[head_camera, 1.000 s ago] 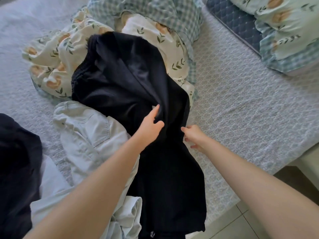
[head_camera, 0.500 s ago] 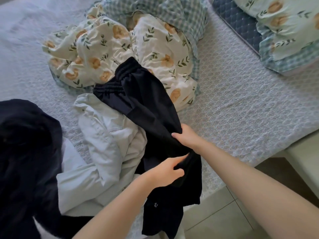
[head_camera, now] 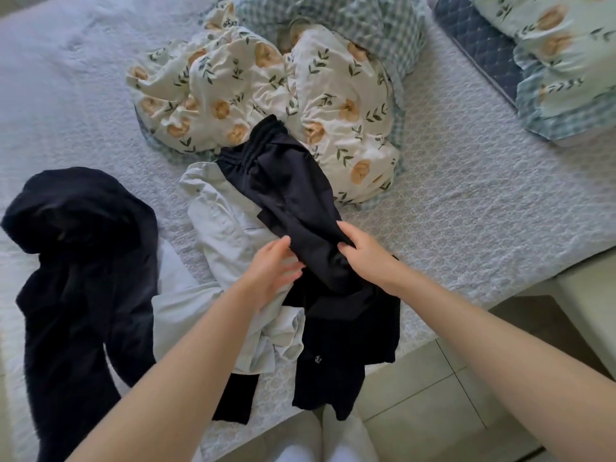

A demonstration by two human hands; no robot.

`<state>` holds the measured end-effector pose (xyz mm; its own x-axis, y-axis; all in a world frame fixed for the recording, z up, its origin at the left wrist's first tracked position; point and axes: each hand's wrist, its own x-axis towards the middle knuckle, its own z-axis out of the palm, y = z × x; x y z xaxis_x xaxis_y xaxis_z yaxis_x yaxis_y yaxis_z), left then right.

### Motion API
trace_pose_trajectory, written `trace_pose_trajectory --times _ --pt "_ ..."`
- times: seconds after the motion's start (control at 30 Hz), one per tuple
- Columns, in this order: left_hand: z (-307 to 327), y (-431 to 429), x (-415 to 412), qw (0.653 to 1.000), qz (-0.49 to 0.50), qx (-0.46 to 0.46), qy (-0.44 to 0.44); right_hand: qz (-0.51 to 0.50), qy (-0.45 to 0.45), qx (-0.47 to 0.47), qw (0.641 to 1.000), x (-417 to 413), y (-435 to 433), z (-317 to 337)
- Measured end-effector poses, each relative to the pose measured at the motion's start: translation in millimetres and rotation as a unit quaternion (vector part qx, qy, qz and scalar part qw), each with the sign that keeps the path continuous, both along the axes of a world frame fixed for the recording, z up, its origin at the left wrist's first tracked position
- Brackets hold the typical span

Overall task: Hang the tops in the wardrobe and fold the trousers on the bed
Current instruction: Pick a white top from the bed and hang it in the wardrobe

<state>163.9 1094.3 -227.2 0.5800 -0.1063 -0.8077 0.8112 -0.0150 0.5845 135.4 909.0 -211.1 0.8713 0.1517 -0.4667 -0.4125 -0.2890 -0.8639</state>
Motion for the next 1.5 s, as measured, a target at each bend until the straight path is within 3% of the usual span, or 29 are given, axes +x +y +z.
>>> trace_pose_trajectory --times 0.13,0.37,0.6,0.67,0.8,0.93,1.03,1.23,1.37,1.5 --pt "15.3 15.1 7.6 0.991 0.113 -0.075 0.021 0.050 0.008 -0.010 0.999 -27.4 12.6 11.1" --pt "25.6 37.6 4.8 0.981 0.186 -0.044 0.024 0.188 0.039 -0.069 0.979 -67.5 26.8 26.5" --pt "50.3 60.6 -9.3 0.999 0.035 0.015 -0.017 0.311 0.124 -0.122 0.935 -85.8 28.7 56.7" --pt "60.5 67.3 -15.6 0.999 -0.016 0.030 -0.039 0.253 0.150 -0.117 0.949 -83.6 27.1 65.6" --pt "83.5 71.0 -38.3 0.986 -0.141 0.037 -0.078 -0.003 0.204 -0.086 0.975 -69.3 27.3 72.4" --pt "100.3 61.8 -62.8 0.970 -0.220 -0.004 -0.103 -0.169 0.316 0.130 0.924 -57.6 36.5 66.6" --pt "109.6 58.7 -73.7 0.946 -0.299 -0.031 -0.120 -0.201 0.362 0.194 0.889 -53.8 48.2 58.9" --pt "121.1 75.7 -76.6 0.906 -0.398 0.011 -0.147 -0.299 0.306 0.058 0.902 -58.5 77.4 59.8" --pt "126.0 95.6 -78.5 0.911 -0.395 0.019 -0.118 -0.298 0.242 0.018 0.923 -62.4 92.1 72.3" --pt "117.5 114.5 -77.5 0.928 -0.360 0.044 -0.091 -0.230 0.152 -0.037 0.960 -67.2 105.7 88.9"
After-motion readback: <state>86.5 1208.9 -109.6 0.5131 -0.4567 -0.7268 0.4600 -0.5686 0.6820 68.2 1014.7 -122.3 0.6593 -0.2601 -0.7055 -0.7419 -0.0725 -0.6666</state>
